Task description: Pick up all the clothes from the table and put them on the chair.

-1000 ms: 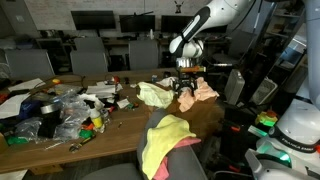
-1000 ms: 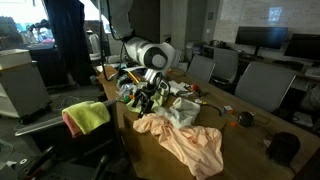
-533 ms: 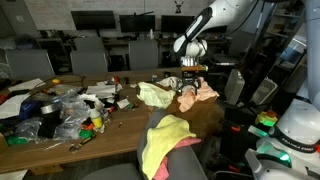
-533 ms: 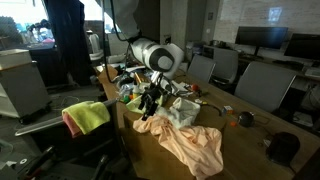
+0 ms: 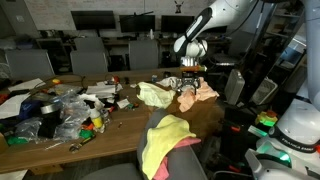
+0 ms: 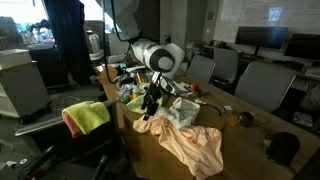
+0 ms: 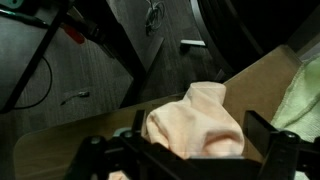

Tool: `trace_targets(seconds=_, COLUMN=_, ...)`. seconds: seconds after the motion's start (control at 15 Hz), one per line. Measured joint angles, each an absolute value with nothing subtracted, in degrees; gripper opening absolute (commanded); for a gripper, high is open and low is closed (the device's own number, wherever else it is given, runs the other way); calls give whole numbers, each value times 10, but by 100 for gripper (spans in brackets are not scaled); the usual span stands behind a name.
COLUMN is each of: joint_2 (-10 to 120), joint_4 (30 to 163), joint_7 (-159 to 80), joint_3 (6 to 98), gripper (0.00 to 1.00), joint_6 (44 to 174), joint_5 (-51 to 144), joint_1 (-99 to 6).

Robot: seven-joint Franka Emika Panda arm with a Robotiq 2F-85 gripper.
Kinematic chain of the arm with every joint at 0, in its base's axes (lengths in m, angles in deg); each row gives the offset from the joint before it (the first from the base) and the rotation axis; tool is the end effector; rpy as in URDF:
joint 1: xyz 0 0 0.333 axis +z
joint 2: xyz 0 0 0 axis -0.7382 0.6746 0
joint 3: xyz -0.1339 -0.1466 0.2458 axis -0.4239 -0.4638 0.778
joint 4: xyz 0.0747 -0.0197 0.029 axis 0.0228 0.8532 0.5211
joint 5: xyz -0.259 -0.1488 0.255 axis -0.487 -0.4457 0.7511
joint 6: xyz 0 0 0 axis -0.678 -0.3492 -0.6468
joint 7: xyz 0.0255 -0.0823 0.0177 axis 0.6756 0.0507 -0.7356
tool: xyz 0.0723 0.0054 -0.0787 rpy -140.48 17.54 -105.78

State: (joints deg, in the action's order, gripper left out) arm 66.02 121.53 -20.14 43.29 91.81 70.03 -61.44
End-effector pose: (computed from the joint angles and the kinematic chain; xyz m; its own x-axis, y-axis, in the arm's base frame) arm 0.4906 -0.2266 0.1824 0.3737 -0.8067 -0.4578 -0.8871 -0.4550 0.0777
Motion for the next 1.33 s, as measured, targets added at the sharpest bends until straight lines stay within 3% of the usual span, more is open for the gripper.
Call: trace_targets(seconds=1.33, joint_2=686, joint_4=1188, joint_7=-135, joint_3=413, gripper=100, joint_6=990, joint_5=700, joint_1=-617)
